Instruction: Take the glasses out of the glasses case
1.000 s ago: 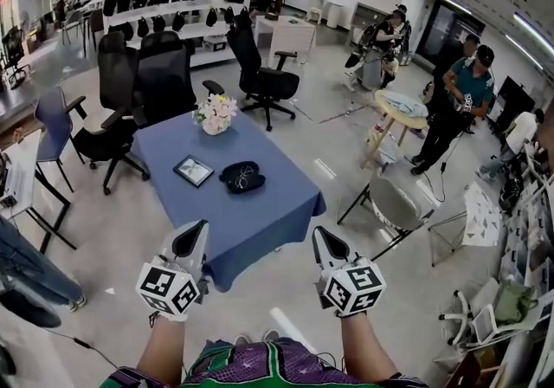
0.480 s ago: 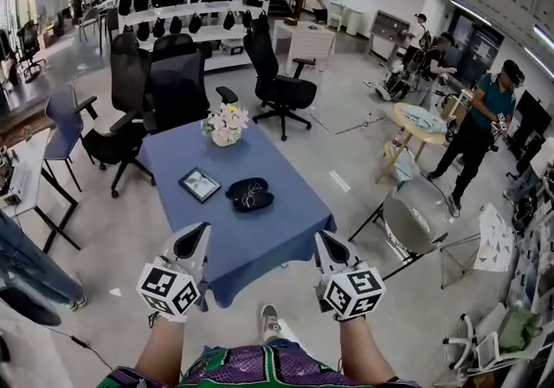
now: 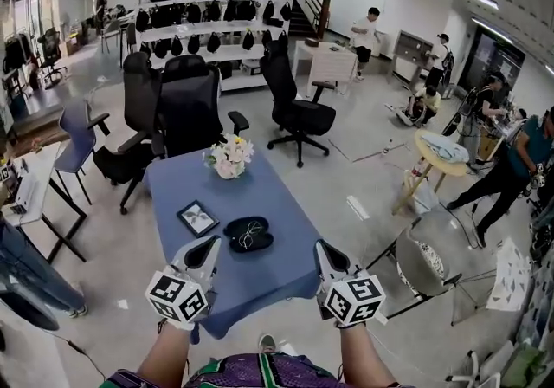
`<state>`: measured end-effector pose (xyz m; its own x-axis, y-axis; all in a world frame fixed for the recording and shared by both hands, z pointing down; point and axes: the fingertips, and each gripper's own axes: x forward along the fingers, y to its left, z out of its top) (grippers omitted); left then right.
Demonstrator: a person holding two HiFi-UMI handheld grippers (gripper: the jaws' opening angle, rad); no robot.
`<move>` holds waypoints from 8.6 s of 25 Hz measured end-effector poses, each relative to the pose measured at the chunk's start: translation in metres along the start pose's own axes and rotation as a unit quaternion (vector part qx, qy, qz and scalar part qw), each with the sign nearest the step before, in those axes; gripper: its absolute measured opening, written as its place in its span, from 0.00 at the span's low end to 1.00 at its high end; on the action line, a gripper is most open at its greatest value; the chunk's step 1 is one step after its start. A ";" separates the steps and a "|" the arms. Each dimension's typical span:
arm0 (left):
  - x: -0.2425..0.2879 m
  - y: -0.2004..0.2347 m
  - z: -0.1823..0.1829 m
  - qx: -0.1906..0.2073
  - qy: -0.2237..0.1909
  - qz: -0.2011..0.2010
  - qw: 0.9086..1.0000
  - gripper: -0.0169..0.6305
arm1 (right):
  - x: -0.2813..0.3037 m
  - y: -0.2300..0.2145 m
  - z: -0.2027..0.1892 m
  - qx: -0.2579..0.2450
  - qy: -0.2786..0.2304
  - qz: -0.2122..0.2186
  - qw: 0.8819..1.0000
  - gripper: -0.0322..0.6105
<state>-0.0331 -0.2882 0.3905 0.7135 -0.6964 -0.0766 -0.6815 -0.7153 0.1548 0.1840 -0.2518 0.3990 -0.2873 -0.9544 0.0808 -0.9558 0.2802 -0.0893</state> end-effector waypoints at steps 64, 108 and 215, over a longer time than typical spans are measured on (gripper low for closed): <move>0.174 0.086 -0.228 0.065 0.237 0.018 0.969 0.18 | 0.166 -0.055 -0.097 -0.018 0.109 0.107 0.988 0.05; 0.211 0.124 -0.350 0.097 0.434 0.030 0.895 0.06 | 0.165 -0.097 -0.113 0.002 0.137 0.079 0.987 0.05; 0.006 0.099 0.065 0.087 -0.031 0.102 0.990 0.05 | 0.085 0.007 0.047 -0.012 -0.053 -0.038 0.998 0.05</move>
<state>-0.1067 -0.3670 0.3408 0.5509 -0.8257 -0.1215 -0.8318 -0.5550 0.0007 0.1562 -0.3357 0.3583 -0.2076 -0.9780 -0.0197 -0.9760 0.2084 -0.0633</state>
